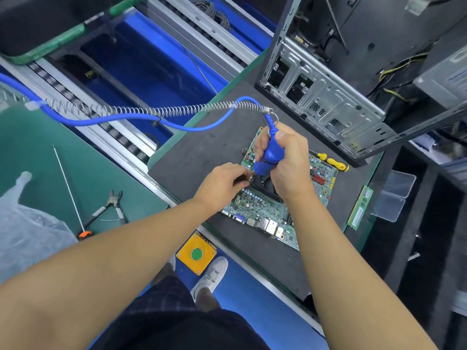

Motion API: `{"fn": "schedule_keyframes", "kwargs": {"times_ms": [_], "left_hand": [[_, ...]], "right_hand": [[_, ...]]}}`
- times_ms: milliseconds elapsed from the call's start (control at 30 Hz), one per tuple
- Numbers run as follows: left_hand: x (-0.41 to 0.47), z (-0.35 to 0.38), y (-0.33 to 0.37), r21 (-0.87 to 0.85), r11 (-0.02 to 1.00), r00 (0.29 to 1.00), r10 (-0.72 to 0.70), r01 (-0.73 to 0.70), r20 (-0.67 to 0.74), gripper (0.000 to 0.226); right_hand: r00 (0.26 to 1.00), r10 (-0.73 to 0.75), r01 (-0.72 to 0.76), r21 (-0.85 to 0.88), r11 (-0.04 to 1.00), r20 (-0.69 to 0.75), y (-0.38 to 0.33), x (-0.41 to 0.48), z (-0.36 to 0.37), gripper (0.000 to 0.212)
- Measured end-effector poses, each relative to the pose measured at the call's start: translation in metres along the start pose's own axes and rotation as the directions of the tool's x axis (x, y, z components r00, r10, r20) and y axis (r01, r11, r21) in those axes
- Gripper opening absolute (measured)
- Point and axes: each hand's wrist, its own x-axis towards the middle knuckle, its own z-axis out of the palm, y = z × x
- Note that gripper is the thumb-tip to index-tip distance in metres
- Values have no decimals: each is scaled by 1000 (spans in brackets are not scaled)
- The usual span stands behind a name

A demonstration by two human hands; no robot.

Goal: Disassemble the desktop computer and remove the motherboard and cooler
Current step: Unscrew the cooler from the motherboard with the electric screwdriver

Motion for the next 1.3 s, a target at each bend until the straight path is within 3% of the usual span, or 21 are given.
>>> {"fn": "schedule_keyframes", "kwargs": {"times_ms": [367,600,1300], "left_hand": [[1,4,-2,6,999,999,-40,40,-18,9],[0,5,0,3,998,998,-57,57,-14,9],[1,9,4,57,994,993,-88,92,-73,10]], "right_hand": [[1000,7,-7,25,1000,3,-1,0,-1,23],[999,35,-40,164,986,30,1,0,0,26],[999,46,-46,122,991,2,0,3,0,21]]}}
